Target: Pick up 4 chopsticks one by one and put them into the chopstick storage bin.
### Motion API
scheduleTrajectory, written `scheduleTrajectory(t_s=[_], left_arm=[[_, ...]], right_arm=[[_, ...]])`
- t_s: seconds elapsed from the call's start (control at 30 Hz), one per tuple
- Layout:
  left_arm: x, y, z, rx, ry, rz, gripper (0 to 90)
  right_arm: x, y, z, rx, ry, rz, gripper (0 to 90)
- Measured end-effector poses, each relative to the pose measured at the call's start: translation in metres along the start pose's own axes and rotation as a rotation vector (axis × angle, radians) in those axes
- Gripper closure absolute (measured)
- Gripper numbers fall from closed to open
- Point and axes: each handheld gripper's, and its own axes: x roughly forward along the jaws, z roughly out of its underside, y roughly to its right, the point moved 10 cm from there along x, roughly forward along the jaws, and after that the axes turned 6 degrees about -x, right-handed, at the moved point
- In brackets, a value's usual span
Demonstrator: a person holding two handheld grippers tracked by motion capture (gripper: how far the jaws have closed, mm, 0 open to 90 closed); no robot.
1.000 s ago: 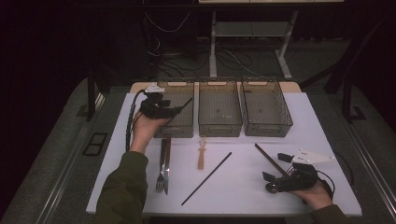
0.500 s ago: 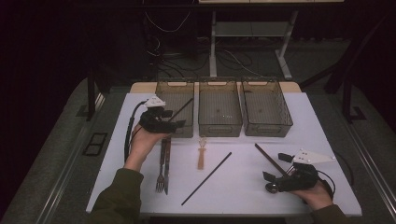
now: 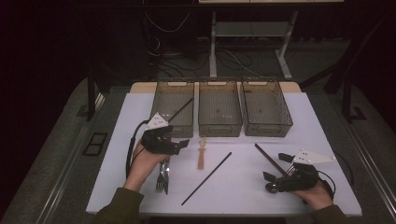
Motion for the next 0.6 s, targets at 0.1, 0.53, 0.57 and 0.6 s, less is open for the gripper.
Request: scheduleTrajectory(t_s=[0.1, 0.53, 0.57, 0.6], left_arm=[[0.0, 0.009, 0.008, -0.002, 0.002, 0.004, 14.2], [-0.002, 0.049, 0.044, -0.009, -0.032, 0.033, 40.2], [-0.003, 0.054, 0.048, -0.005, -0.035, 0.042, 43.7], [-0.002, 0.057, 0.05, -0.008, -0.042, 0.049, 46.1]], right_arm=[[0.0, 0.0, 0.0, -0.001, 0.0, 0.001, 2.5], [0.0, 0.0, 0.0, -0.008, -0.002, 0.004, 2.5], [0.0, 0.0, 0.0, -0.008, -0.002, 0.003, 2.5], [0.0, 0.0, 0.0, -0.007, -0.002, 0.004, 2.5]])
